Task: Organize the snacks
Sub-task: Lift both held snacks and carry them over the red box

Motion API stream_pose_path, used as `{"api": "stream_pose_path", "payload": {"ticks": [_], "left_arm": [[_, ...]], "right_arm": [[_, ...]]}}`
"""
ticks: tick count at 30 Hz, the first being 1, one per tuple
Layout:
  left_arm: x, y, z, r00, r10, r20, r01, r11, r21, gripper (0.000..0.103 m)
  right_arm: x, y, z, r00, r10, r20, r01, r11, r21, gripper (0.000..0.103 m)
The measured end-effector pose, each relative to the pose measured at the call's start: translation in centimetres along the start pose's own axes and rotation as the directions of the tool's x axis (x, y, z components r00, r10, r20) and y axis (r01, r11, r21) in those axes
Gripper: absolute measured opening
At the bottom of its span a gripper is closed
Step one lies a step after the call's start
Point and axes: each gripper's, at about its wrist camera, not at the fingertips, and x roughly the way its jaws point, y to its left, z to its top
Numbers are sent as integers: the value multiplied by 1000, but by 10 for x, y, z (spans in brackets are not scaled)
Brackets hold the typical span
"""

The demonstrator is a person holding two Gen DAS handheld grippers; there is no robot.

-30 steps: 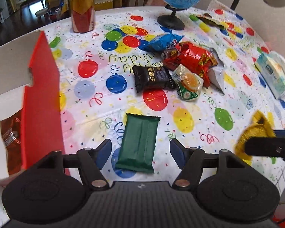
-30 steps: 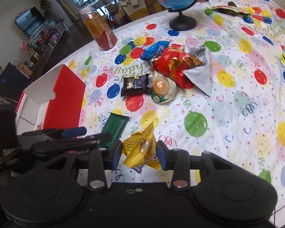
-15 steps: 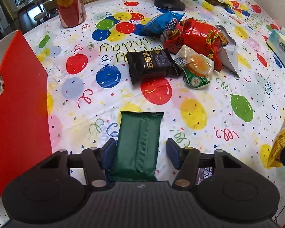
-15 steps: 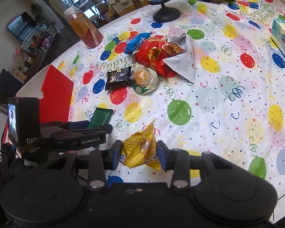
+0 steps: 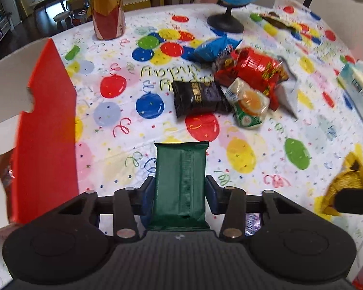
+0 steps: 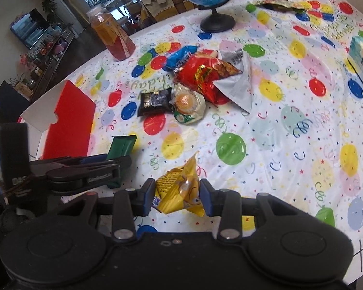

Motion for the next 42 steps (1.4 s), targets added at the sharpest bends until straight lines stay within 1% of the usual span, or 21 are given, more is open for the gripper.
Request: {"api": "stream_pose_path", "payload": {"ticks": [4, 10, 17, 22, 27, 31, 36, 38, 42], "left_arm": [[-34, 3, 3, 999, -18, 42, 19, 1000, -9, 43], [-80, 23, 9, 996, 2, 86, 1, 999, -43, 43], [-125, 67, 11, 987, 57, 153, -43, 995, -95, 43], [-145, 111, 9, 978, 114, 175, -87, 984, -153, 43], [-155, 155, 2, 969, 174, 177, -137, 969, -204, 43], [-155, 191, -4, 965, 215, 153, -174, 954, -243, 43], [-142, 231, -10, 962, 252, 103, -217, 938, -269, 43], [-135, 246, -13, 964, 254, 80, -223, 934, -279, 43], [-118, 265, -15, 962, 269, 49, -247, 930, -273, 43]], "right_arm": [[-10, 15, 6, 1000, 5, 20, -4, 999, -39, 38], [-21, 49, 17, 998, 37, 50, -31, 993, -117, 38], [-23, 112, 35, 992, 103, 77, -81, 967, -240, 38], [-12, 167, 42, 987, 147, 71, -117, 938, -326, 38], [8, 216, 44, 983, 178, 41, -148, 909, -390, 38], [29, 247, 43, 982, 186, 8, -166, 891, -423, 38], [62, 273, 39, 987, 156, -25, -151, 884, -442, 38], [74, 280, 37, 990, 136, -35, -138, 884, -447, 38], [96, 291, 33, 994, 101, -51, -114, 883, -456, 38]]}}
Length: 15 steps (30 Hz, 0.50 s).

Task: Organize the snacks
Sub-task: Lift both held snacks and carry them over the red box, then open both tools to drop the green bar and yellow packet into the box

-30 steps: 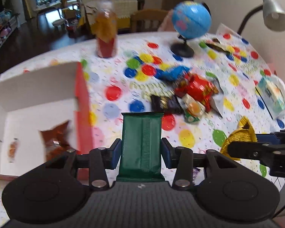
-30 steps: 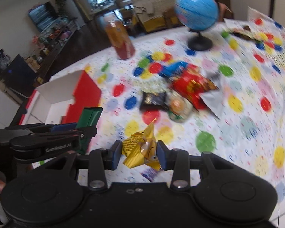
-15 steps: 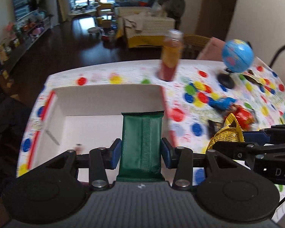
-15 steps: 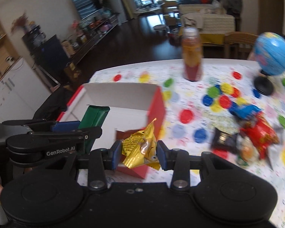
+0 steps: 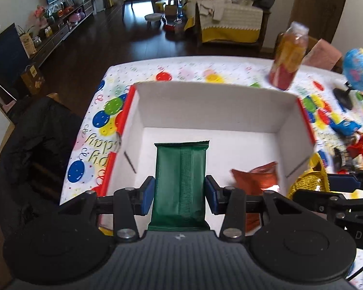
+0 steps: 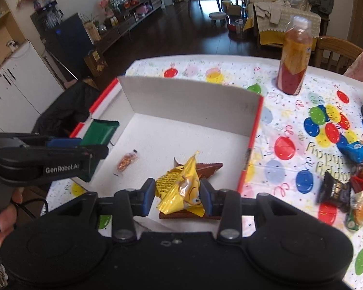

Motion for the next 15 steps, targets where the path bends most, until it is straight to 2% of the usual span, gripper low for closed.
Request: {"api": "stream_pose_path", "payload": {"ticks": [6, 15], "left_arm": [[27, 5, -1, 999, 0, -42, 2, 999, 34, 43], [53, 0, -10, 995, -15, -103, 21, 998, 61, 43]], "right_arm": [[24, 7, -2, 999, -28, -43, 29, 1000, 2, 38], [39, 9, -7, 995, -55, -77, 55, 998, 8, 40]]}}
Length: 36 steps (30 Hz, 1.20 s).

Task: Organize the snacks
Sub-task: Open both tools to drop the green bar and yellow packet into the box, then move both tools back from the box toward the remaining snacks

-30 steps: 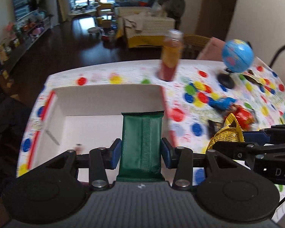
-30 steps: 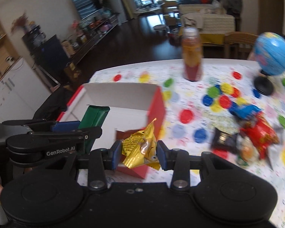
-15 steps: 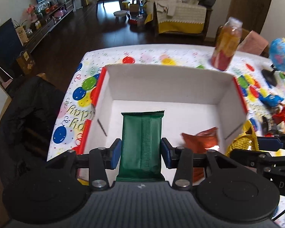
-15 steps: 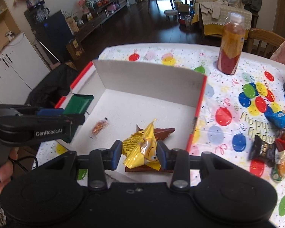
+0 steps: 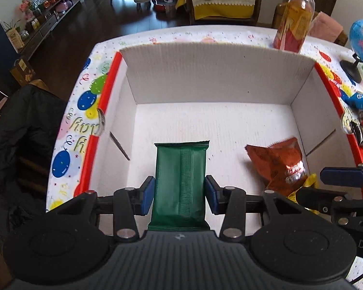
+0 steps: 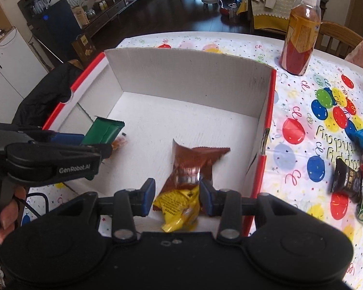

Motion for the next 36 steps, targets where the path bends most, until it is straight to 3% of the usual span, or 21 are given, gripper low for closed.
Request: {"api": "stream_pose_path", "payload": {"ticks": [6, 9, 11, 15, 27, 32, 36], "left_arm": [[2, -3, -4, 1000, -15, -12, 15, 1000, 3, 44], [1, -4, -6, 1000, -20, -16, 20, 1000, -4, 48], [-2, -4, -7, 1000, -25, -16, 25, 1000, -8, 57], [-11, -5, -9, 1000, -27, -2, 27, 999, -18, 62], [-53, -6, -14, 996, -43, 73, 47, 998, -50, 73], [-72, -12, -15, 991, -56, 118, 61, 997, -40, 83], [-87, -21, -15, 985, -78, 153, 84, 996, -34, 86]], "right_arm": [[0, -2, -3, 1000, 0, 0, 0, 1000, 13, 50], [-2, -4, -6, 1000, 2, 2, -2, 1000, 21, 57], [-5, -5, -7, 1000, -1, 9, 1, 1000, 24, 62], [-13, -5, -10, 1000, 4, 26, -5, 1000, 28, 69], [-50, -8, -15, 995, -5, 95, 1, 999, 40, 86], [-72, -10, -18, 990, -6, 140, 1, 999, 38, 89], [-90, -14, -23, 985, -11, 170, 5, 999, 37, 102]]}}
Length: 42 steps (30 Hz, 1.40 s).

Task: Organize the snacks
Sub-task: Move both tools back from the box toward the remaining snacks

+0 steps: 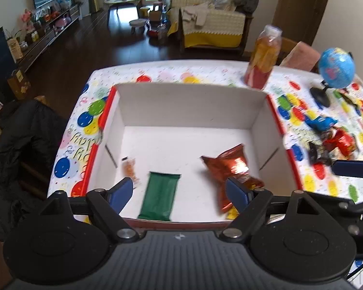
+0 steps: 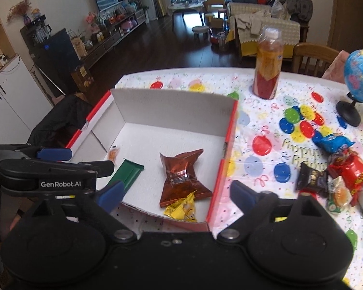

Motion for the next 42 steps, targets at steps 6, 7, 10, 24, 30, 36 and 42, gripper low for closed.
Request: {"api": "stream_pose_path", "payload": {"ticks": [6, 7, 10, 24, 30, 36, 42], "left_arm": [[-20, -23, 2, 998, -40, 48, 39, 999, 28, 89], [-22, -28, 3, 997, -50, 54, 48, 998, 32, 89], [-29, -44, 3, 994, -75, 74, 71, 996, 49, 99], [-24, -146, 5, 982, -166, 94, 155, 981, 114, 102], [-8, -196, 3, 978, -195, 72, 184, 973, 141, 102], [12, -240, 5, 981, -188, 54, 176, 969, 172, 102], [38, -275, 9, 987, -160, 36, 151, 972, 179, 102]], "right_arm": [[-29, -13, -4, 999, 8, 50, -9, 1000, 10, 103], [-34, -17, -5, 998, 9, 58, -10, 1000, 15, 103], [-46, -30, -9, 997, 13, 75, -16, 999, 33, 103], [-91, -131, -54, 986, -114, 120, 102, 989, 104, 103], [-101, -191, -68, 980, -173, 101, 155, 975, 157, 103], [-104, -242, -77, 972, -217, 85, 195, 957, 216, 103], [-96, -293, -77, 971, -235, 39, 214, 934, 286, 100]]}}
